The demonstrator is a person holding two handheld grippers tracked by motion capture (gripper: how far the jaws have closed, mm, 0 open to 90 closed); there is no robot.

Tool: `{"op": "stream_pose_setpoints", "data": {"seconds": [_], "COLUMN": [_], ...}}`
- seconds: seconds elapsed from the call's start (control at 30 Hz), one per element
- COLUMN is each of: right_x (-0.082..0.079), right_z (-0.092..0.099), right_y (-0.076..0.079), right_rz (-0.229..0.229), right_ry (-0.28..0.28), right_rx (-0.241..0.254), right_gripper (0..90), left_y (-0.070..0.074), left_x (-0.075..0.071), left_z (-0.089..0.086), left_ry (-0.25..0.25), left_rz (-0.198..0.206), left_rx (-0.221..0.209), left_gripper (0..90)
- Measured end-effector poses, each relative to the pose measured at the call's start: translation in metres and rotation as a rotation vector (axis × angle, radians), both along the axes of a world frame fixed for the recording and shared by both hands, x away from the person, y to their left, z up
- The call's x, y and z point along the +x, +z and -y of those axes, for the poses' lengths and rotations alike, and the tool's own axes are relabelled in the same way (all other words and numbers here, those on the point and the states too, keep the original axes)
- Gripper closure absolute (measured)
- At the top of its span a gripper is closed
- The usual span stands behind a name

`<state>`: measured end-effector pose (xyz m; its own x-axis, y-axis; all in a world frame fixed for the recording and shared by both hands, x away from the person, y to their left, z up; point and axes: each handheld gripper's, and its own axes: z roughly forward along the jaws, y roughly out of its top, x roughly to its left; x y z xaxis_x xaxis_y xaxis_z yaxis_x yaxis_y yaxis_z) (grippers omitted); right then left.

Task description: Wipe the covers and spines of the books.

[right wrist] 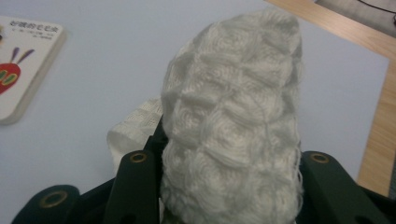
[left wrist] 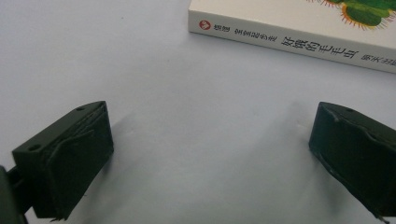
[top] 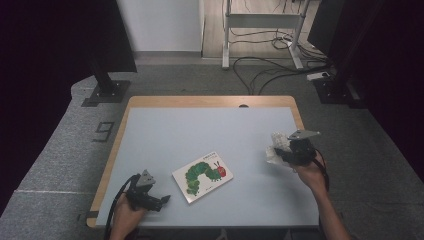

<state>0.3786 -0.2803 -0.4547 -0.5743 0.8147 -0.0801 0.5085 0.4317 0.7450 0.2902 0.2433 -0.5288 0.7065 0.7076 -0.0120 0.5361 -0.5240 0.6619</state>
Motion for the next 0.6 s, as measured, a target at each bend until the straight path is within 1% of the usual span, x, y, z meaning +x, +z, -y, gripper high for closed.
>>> {"op": "stream_pose_setpoints", "data": {"seconds": [0.07,0.1,0.23,0.3,0.33,0.53,0.6], "right_x": [-0.001,-0.003,-0.005,-0.005,-0.006,-0.007,-0.007], "right_z": [0.002,0.006,0.01,0.011,0.011,0.009,0.008], "right_y": [-0.001,-0.004,-0.013,-0.016,-0.022,-0.037,-0.04], "right_rz": [-0.002,-0.005,-0.014,-0.021,-0.026,-0.046,-0.047], "right_ry": [-0.007,-0.015,-0.024,-0.022,-0.025,-0.021,-0.02], "right_rx": [-0.001,-0.005,-0.012,-0.012,-0.02,-0.008,-0.007], "right_gripper": [56.1,56.1,55.9,55.9,55.7,55.1,54.9], "left_y": [0.0,0.0,0.0,0.0,0.0,0.0,0.0], "left_x": [0.0,0.0,0.0,0.0,0.0,0.0,0.0], "left_z": [0.0,0.0,0.0,0.0,0.0,0.0,0.0], "left_ry": [0.0,0.0,0.0,0.0,0.0,0.0,0.0], "left_rz": [0.0,0.0,0.0,0.0,0.0,0.0,0.0], "left_rx": [0.0,0.0,0.0,0.0,0.0,0.0,0.0], "left_gripper": [0.0,0.0,0.0,0.0,0.0,0.0,0.0]}}
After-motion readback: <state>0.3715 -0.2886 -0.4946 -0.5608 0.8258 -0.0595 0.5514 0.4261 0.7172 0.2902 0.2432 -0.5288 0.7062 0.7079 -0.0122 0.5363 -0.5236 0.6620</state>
